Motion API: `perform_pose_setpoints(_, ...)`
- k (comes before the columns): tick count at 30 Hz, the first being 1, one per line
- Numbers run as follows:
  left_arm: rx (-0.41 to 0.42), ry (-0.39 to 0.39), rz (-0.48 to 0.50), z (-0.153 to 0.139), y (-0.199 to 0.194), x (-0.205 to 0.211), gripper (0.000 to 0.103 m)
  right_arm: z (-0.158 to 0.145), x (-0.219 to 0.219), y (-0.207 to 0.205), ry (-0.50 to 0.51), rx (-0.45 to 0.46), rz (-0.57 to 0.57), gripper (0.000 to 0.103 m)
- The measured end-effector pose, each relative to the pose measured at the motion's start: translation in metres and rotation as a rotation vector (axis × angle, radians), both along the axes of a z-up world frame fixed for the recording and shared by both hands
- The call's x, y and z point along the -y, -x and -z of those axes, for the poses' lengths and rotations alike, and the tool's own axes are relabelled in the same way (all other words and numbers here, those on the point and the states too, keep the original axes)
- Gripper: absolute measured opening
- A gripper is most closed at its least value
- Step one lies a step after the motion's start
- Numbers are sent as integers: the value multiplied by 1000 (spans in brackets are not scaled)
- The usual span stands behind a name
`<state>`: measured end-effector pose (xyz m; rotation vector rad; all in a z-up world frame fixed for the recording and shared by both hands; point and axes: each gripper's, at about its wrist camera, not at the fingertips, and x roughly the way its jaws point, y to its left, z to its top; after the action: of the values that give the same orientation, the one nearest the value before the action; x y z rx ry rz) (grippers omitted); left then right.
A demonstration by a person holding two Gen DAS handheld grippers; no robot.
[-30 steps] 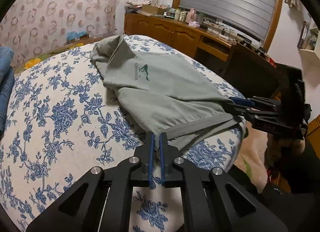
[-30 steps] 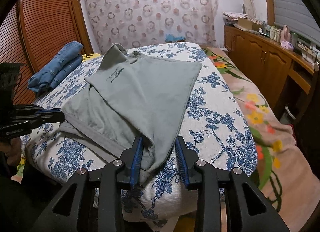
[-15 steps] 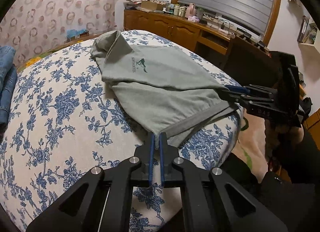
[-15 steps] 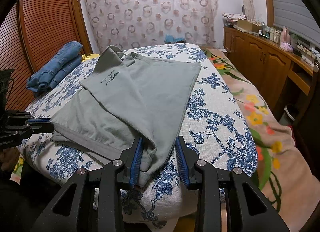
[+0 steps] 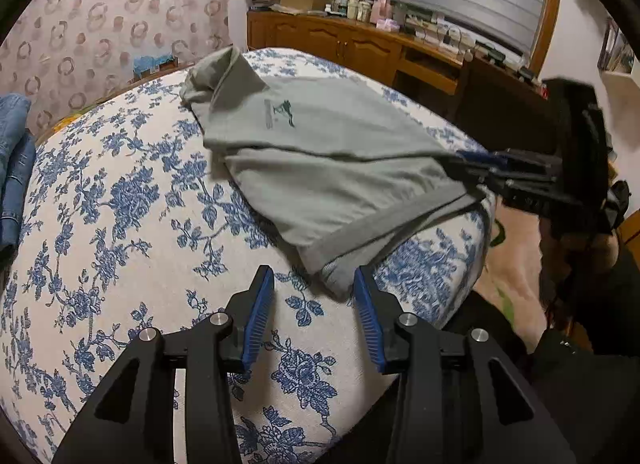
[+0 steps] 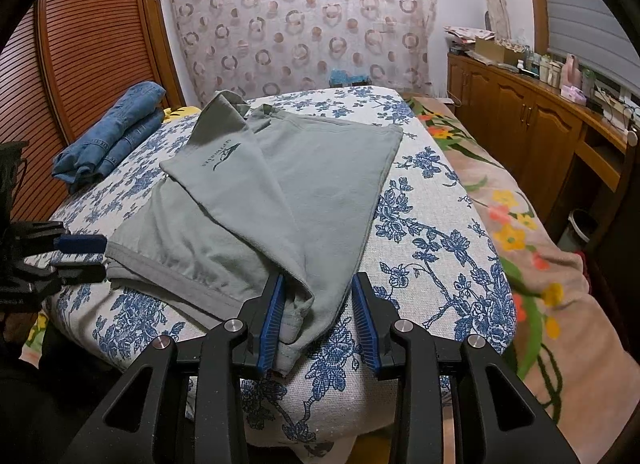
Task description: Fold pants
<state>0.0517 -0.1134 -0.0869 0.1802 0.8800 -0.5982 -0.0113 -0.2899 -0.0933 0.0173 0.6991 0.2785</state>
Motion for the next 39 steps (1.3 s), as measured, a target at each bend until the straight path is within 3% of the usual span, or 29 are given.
perform_pose_setpoints(5,25,-14,0,2,-1,3,42,0,0,0,0,1,-1,36)
perform_pose_setpoints(9,50,45,-10,-5,-1,-3,12,0,2,0,-4,8,-3,36)
perform_pose_setpoints(19,91,70,-102,-20,-11,-24,12,-6,1,-1,8,2,-4,36)
perform_pose_setpoints(23,108,81,-140,-29,-23,-35,20,-19,0,-5,8,23,-14,36)
perform_pose_setpoints(34,163,79,-235,-43,-65,-64,29,-46,-34,-43,21,74,-101,36)
perform_pose_setpoints(37,173,62,-260,-45,-73,-70,40,-48,-49,-56,25,74,-135,39)
perform_pose_setpoints(39,171,55,-267,-44,-79,-74,55,-47,-57,-64,28,73,-162,44)
